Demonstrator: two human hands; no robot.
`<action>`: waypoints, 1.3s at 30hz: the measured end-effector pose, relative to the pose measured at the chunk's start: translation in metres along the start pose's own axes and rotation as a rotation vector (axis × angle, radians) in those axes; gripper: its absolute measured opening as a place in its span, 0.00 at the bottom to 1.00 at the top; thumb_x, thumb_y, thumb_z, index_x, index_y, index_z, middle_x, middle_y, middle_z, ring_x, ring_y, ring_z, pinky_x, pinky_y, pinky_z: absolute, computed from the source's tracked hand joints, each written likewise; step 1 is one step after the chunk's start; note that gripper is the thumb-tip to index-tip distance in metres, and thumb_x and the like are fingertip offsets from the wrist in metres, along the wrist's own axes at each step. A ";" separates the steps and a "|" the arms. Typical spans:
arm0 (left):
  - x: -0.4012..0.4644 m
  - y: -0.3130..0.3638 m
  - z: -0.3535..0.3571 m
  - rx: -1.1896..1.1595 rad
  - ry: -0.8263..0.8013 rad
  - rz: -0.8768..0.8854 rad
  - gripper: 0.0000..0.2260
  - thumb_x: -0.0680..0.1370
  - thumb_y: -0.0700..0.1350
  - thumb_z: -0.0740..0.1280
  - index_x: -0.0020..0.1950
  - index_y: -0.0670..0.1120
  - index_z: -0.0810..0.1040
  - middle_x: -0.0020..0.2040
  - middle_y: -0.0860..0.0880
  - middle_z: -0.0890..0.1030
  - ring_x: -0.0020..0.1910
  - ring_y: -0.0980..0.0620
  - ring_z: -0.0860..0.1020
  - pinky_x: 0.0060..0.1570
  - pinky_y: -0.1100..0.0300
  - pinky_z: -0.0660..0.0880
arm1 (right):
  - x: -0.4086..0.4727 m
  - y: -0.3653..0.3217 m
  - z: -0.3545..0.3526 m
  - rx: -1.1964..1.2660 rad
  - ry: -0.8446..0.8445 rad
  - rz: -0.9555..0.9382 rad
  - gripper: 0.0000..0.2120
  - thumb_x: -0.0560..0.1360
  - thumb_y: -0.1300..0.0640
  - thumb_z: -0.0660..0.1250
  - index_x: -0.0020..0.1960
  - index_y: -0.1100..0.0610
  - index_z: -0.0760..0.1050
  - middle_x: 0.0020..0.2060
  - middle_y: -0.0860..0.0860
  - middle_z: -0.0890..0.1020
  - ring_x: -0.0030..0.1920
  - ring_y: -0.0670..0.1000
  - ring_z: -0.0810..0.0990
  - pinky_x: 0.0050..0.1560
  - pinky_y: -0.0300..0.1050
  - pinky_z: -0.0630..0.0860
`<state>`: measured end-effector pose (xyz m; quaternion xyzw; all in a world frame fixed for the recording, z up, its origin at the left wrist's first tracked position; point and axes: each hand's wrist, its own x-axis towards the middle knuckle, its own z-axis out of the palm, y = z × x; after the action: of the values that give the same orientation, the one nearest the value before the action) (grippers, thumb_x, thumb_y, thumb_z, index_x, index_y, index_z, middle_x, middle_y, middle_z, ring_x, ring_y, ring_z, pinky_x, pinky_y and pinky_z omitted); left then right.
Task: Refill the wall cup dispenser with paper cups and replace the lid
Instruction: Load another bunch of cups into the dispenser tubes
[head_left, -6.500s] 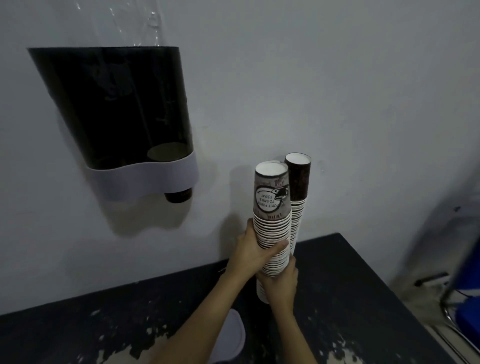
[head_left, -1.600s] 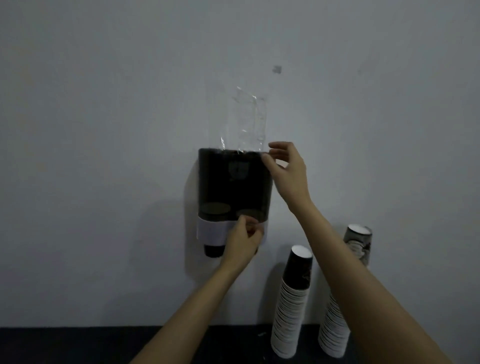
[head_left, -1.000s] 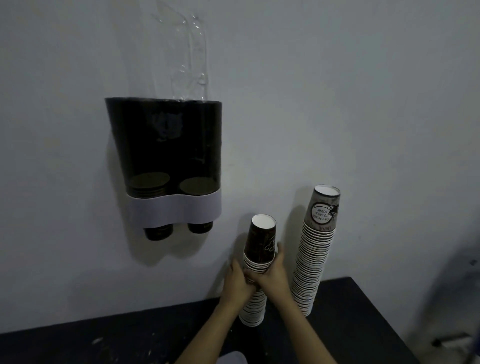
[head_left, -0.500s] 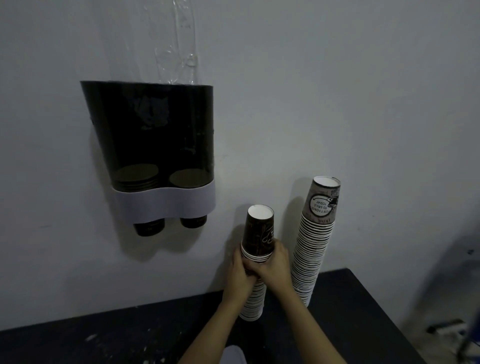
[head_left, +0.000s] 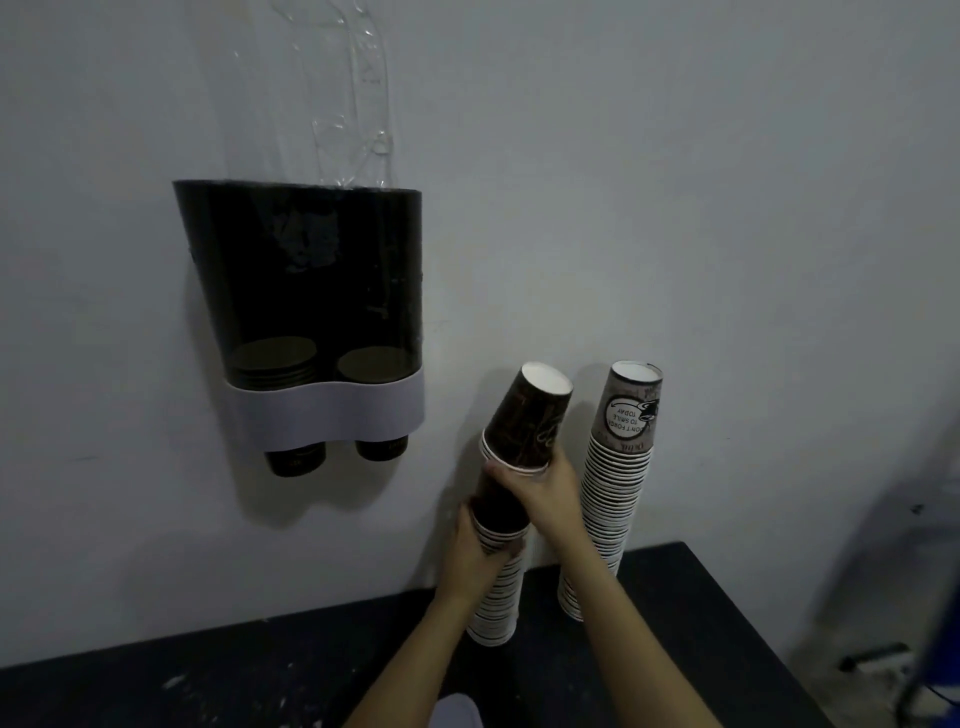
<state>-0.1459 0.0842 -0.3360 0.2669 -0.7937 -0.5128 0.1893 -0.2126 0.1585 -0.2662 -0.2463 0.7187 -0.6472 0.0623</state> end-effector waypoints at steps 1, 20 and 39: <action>-0.001 0.001 -0.001 0.039 -0.008 -0.009 0.43 0.65 0.49 0.75 0.73 0.43 0.54 0.70 0.43 0.68 0.69 0.44 0.68 0.66 0.48 0.69 | 0.004 -0.010 -0.003 -0.018 -0.012 -0.018 0.31 0.63 0.58 0.78 0.62 0.61 0.70 0.53 0.52 0.80 0.53 0.50 0.79 0.50 0.39 0.75; -0.082 0.170 -0.099 -0.636 0.383 0.437 0.17 0.81 0.50 0.51 0.68 0.48 0.67 0.64 0.49 0.71 0.65 0.50 0.70 0.65 0.55 0.68 | -0.040 -0.207 -0.066 -0.367 -0.284 -0.275 0.32 0.63 0.52 0.77 0.62 0.56 0.68 0.57 0.53 0.77 0.52 0.50 0.78 0.53 0.47 0.78; -0.076 0.079 -0.175 -0.815 0.594 -0.013 0.10 0.81 0.47 0.51 0.57 0.43 0.65 0.55 0.43 0.71 0.54 0.46 0.71 0.54 0.53 0.67 | 0.024 -0.320 0.129 -0.750 -0.401 -0.492 0.31 0.75 0.44 0.59 0.74 0.53 0.53 0.69 0.63 0.68 0.70 0.64 0.63 0.69 0.55 0.62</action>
<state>-0.0040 0.0326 -0.1950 0.3107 -0.4389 -0.6843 0.4925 -0.0934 0.0194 0.0267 -0.5341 0.7965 -0.2793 -0.0481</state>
